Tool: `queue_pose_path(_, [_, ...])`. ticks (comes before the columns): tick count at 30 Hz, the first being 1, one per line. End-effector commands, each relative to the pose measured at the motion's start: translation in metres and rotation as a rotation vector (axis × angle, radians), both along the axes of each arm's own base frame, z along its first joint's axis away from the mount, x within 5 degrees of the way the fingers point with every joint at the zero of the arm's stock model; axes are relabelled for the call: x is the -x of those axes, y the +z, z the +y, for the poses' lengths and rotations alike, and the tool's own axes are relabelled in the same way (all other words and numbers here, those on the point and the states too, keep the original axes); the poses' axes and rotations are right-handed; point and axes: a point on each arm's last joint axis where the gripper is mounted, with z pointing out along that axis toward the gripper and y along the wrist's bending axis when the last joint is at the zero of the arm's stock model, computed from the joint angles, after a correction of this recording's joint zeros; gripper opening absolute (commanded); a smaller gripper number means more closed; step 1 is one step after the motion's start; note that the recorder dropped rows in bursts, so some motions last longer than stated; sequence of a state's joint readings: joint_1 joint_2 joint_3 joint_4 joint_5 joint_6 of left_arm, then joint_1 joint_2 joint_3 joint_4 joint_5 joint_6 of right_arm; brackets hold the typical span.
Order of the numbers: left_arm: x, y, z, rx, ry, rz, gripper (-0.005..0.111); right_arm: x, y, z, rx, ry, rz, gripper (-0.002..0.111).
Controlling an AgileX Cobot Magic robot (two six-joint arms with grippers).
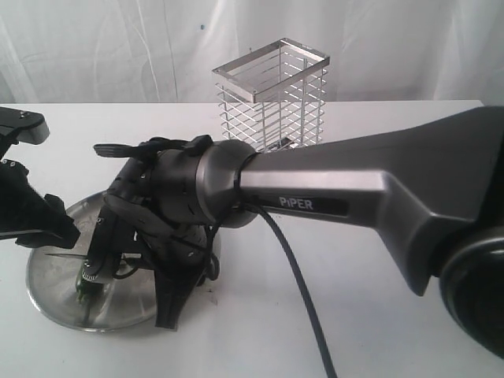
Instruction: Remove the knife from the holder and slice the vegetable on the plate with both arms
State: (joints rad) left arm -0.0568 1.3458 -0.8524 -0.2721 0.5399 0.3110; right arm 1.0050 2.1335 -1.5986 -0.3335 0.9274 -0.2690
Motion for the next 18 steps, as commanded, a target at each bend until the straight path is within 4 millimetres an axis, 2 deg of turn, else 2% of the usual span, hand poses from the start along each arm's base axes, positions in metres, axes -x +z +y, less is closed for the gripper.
queue_pose_path(1, [0.0022,0.0010,-0.0013,0.012,0.004,0.007,0.063,-0.0032,-0.0037,-0.0003,-0.001,-0.014,0.004,0.000])
queue_pose_path(8, [0.0017,0.0012,-0.0013,0.018,0.018,0.005,0.063,-0.0032,-0.0080,-0.0016,0.025,-0.017,0.012,0.000])
queue_pose_path(10, [0.0015,0.0013,-0.0013,0.019,0.021,0.004,0.059,-0.0034,-0.0080,-0.0019,0.029,-0.015,0.009,0.000])
queue_pose_path(12, [0.0015,0.0013,-0.0013,0.023,0.029,0.006,0.049,-0.0034,-0.0080,-0.0021,0.032,-0.016,0.010,0.000])
queue_pose_path(17, [0.0008,0.0019,-0.0022,0.041,0.042,0.000,0.001,-0.0034,-0.0080,-0.0021,0.032,-0.016,0.010,0.000])
queue_pose_path(18, [0.0001,0.0024,-0.0030,0.055,0.050,-0.005,0.000,-0.0034,-0.0080,-0.0021,0.032,-0.016,0.010,0.000])
